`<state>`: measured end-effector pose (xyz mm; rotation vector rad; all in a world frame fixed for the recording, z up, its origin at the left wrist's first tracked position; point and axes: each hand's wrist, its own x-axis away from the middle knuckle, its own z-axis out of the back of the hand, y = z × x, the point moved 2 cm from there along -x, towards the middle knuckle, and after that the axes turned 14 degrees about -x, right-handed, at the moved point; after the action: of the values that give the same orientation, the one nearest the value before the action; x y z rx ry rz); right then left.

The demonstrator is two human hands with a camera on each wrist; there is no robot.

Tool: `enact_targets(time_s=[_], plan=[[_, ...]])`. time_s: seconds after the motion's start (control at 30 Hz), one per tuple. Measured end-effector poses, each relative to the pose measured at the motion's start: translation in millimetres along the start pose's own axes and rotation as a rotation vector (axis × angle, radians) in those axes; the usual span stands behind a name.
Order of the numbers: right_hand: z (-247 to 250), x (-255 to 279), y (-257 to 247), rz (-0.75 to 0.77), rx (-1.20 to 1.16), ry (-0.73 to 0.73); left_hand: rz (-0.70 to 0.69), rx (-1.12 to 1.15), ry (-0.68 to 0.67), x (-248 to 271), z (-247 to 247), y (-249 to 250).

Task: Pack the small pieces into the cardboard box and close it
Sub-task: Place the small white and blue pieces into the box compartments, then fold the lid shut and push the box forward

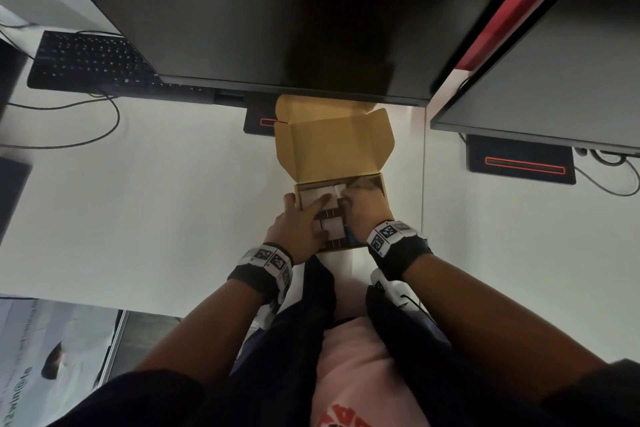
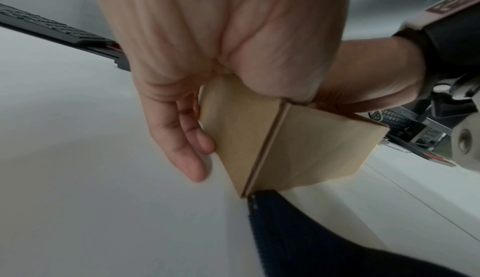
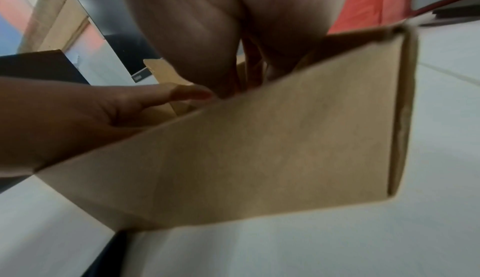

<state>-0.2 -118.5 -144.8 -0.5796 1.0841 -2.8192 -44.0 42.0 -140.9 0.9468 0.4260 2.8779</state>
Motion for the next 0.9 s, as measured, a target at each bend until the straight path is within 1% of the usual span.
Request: enact_targets(time_s=[0.07, 0.1, 0.17, 0.2, 0.27, 0.3, 0.33, 0.37, 0.4, 0.43, 0.5, 0.57, 0.63, 0.77, 0.9], plan=[[6.1, 4.5, -1.8, 0.049, -0.019, 0.021, -0.007, 0.011, 0.025, 1.6, 2.6, -0.7], [11.6, 7.5, -3.1, 0.088, -0.041, 0.069, -0.007, 0.019, 0.052, 2.6, 4.4, -2.3], [29.4, 14.9, -4.9, 0.144, -0.127, 0.241, 0.01, 0.099, 0.163, 6.7, 10.4, -8.5], [41.6, 18.2, -5.7, 0.127, -0.177, 0.34, 0.025, 0.168, 0.246, 9.1, 14.8, -11.7], [66.5, 21.4, -4.0, 0.02, -0.295, 0.529, 0.056, 0.326, 0.409, 10.2, 26.2, -17.9], [76.5, 19.6, -0.8, -0.061, -0.381, 0.595, 0.082, 0.419, 0.453, 7.6, 33.3, -20.0], [85.0, 16.6, 2.7, -0.161, -0.486, 0.619, 0.122, 0.525, 0.456, 4.4, 41.8, -20.3], [90.0, 11.8, 6.3, -0.261, -0.603, 0.593, 0.161, 0.632, 0.427, 0.8, 50.8, -19.3], [93.6, 7.2, 8.2, -0.337, -0.711, 0.525, 0.191, 0.738, 0.374, -2.6, 58.8, -17.8], [94.9, 3.1, 8.4, -0.369, -0.811, 0.437, 0.206, 0.839, 0.317, -5.3, 65.3, -15.4], [94.4, -1.5, 5.3, -0.373, -0.952, 0.271, 0.213, 0.996, 0.208, -5.2, 74.2, -7.0], [92.8, -0.1, 1.3, -0.4, -1.023, 0.169, 0.225, 1.063, 0.149, -1.1, 78.6, 0.2], [90.4, 4.0, -0.7, -0.431, -1.026, 0.141, 0.244, 1.078, 0.121, 5.2, 79.3, 4.5], [84.9, 15.3, -3.3, -0.471, -0.942, 0.104, 0.312, 1.125, 0.057, 15.4, 71.1, -2.0], [84.5, 24.5, -7.4, -0.456, -0.844, 0.123, 0.363, 1.203, -0.006, 25.8, 69.2, -10.7]])
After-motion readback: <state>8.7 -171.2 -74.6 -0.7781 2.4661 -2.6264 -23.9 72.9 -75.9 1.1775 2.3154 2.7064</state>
